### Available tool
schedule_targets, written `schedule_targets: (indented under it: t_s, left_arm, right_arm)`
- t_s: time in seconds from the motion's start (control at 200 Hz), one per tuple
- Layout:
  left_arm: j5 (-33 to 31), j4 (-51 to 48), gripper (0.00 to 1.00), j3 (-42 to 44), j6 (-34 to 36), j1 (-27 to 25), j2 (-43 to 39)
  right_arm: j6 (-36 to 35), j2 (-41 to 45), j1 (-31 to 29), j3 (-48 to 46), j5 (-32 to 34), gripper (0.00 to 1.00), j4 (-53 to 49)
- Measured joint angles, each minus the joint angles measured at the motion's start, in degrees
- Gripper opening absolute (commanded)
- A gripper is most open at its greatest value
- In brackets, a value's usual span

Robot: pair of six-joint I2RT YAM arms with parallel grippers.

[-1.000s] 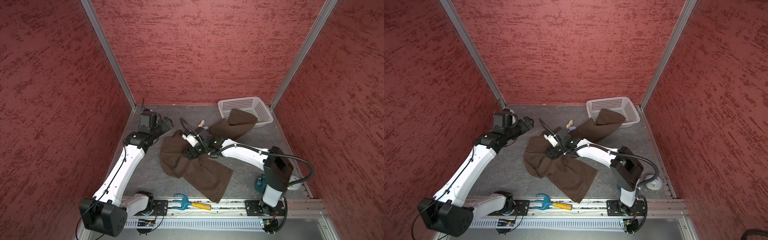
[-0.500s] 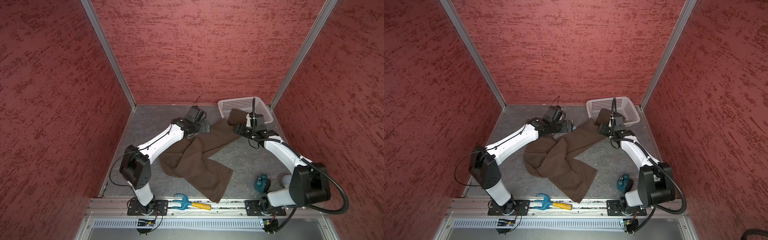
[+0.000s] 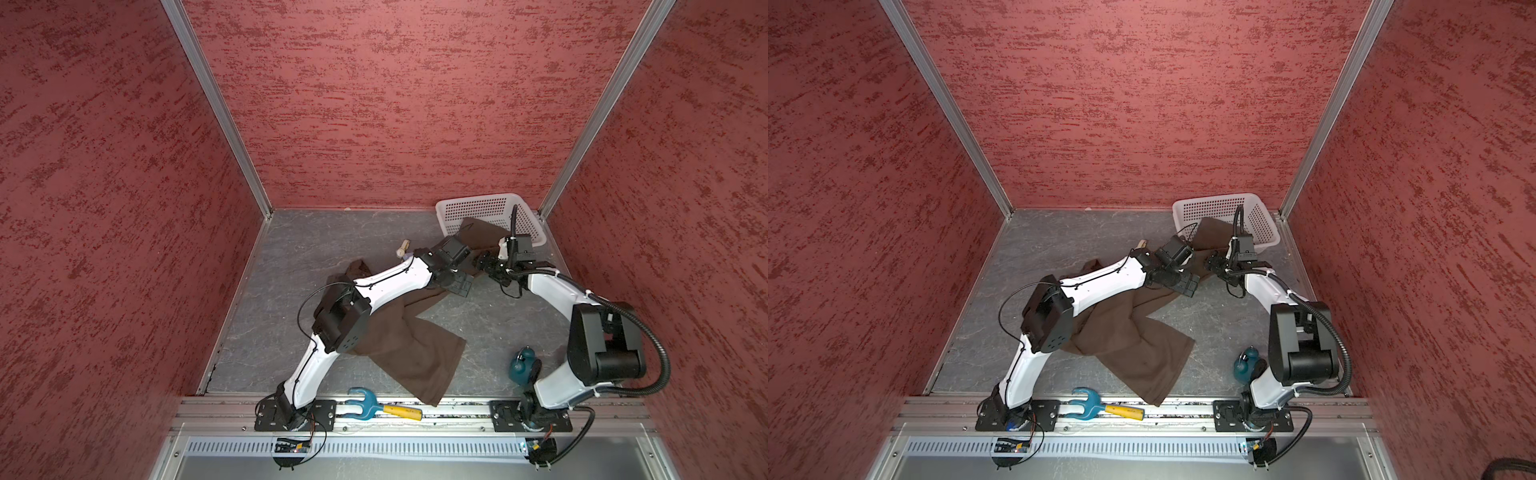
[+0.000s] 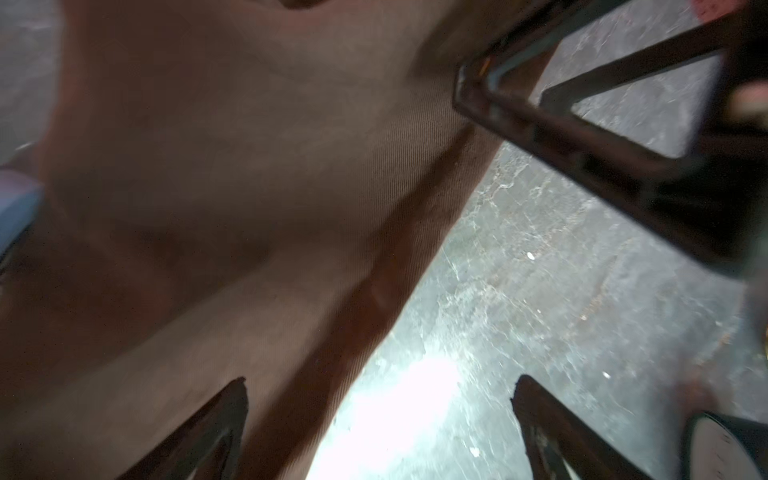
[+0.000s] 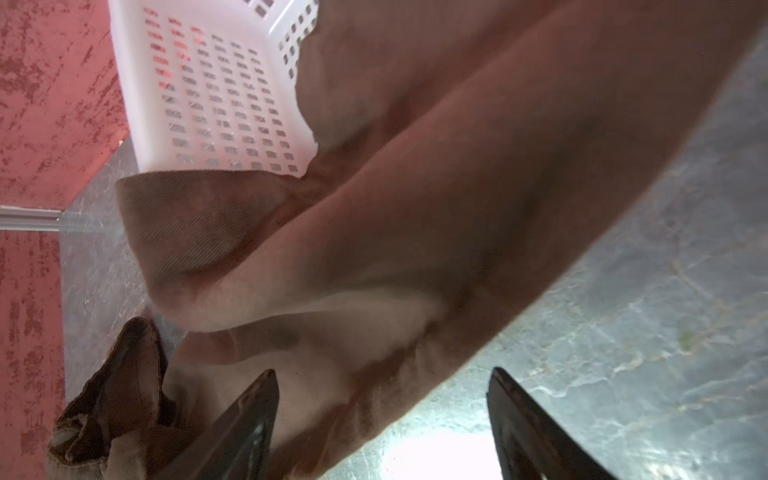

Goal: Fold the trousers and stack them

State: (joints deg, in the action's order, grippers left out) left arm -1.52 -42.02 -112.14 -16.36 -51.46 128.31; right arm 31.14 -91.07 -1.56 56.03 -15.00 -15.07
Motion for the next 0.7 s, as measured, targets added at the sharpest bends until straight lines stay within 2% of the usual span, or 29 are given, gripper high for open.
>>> schedule_targets:
  t_s: [0.05,0.185,0.321,0.351,0.396,0.701]
  left_arm:
    - [-0.35,-0.87,0.99,-2.14,0.87,-0.09,2.21]
    - [-1.97,-2.03,0.77,-6.23,3.72,-0.42,6.91]
    - [-3.58,-3.28,0.39,-8.59,5.33,-0.87,10.05]
    - [-3.87,-3.52,0.27,-9.07,5.99,-0.90,10.49]
    - [-4.26,-3.65,0.00,-9.53,5.92,-0.92,11.15]
    - [-5.84,-10.58,0.00,-16.13,6.84,-0.70,10.19]
  right_arm:
    - [0.28,0.00,0.74,-0.72,-0.02,0.80,0.44]
    - [1.05,0.28,2.60,-2.34,-0.24,0.80,0.72]
    - [2.01,1.27,3.69,-2.73,-0.42,0.80,1.05]
    - [2.12,1.66,3.82,-2.75,-0.42,0.80,1.16]
    - [2.34,2.43,4.00,-2.89,-0.35,0.80,1.46]
    - [2.97,10.47,4.83,-3.58,1.27,0.79,1.55]
